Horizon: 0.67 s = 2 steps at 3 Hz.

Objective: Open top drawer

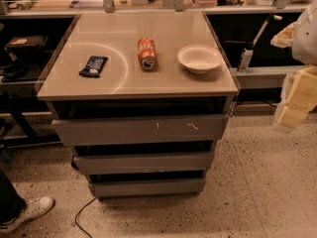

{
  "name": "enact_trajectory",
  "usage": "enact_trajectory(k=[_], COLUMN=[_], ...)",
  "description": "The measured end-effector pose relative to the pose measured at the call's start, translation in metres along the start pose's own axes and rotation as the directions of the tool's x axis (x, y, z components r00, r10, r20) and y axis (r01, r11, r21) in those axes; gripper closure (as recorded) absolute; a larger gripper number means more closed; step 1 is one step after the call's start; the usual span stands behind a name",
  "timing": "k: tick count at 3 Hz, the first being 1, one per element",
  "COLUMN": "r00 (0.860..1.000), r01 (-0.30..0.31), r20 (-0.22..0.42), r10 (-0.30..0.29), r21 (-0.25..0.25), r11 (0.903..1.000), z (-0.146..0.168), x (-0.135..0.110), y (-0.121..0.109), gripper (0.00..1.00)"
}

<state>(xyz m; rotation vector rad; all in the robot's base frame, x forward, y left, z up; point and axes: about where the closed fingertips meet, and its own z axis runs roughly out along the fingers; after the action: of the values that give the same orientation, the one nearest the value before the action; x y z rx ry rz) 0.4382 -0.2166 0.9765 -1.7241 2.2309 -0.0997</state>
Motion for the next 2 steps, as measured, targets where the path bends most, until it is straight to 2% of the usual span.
enact_trajectory(k=[1,2], r00=[1.0,1.0], r01=[0.004,0.004], r20=[-0.004,-0.002], r10=[-0.004,-0.004], r21=[0.009,-0.024], r11=[1.0,0.9997], z=[0.0,0.032], x=[-0.001,0.001], y=[-0.001,0.014], gripper=[0.0,0.0])
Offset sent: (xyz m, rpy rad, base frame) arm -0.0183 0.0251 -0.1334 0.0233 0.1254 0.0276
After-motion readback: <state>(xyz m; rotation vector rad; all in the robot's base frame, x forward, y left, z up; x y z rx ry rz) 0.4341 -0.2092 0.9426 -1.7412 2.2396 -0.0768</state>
